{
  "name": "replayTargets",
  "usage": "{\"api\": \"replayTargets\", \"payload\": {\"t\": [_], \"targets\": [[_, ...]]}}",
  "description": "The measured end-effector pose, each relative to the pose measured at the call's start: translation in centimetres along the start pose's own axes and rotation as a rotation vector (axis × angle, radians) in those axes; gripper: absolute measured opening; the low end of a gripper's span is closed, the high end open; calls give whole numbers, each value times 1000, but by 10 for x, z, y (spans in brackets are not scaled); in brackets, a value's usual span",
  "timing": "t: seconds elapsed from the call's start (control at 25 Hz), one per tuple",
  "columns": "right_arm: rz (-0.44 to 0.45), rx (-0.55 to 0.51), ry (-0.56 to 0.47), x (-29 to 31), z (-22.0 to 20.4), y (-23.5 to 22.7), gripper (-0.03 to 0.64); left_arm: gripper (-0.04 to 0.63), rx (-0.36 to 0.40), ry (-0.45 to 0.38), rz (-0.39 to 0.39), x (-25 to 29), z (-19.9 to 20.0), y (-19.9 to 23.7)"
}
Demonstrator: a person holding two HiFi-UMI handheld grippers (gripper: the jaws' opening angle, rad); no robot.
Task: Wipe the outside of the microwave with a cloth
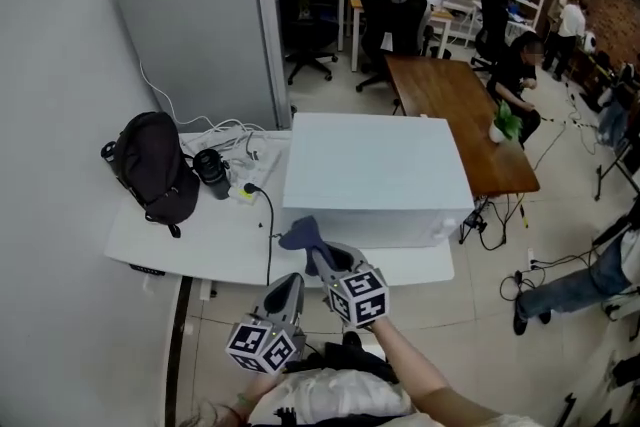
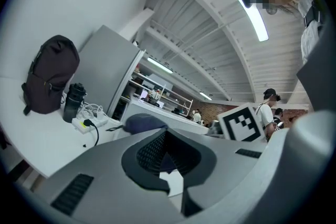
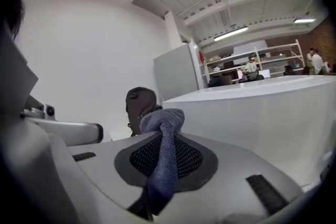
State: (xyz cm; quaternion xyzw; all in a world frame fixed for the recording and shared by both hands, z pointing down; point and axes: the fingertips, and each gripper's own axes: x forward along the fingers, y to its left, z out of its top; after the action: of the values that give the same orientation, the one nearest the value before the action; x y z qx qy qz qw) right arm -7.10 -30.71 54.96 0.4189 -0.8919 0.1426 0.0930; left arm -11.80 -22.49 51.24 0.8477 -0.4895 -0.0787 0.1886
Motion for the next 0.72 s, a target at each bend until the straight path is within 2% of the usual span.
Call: {"api": "replayTargets", "payload": {"t": [0.12,0.28,0.52,0.72], "targets": [[26,-63,86,44,-21,11,78,-11,6,-12,20,-8,5,3],[-57,-88,142,49,-39,-23,78,-11,4,-18,34,-15,7,5],[-283,50,75,-41,-29,-125,77,-11,-11,-9,41,-10,4,10],[-516,103,34,-139,-29,-210,77,-11,-19,27,-25,13,-5,-5]]}}
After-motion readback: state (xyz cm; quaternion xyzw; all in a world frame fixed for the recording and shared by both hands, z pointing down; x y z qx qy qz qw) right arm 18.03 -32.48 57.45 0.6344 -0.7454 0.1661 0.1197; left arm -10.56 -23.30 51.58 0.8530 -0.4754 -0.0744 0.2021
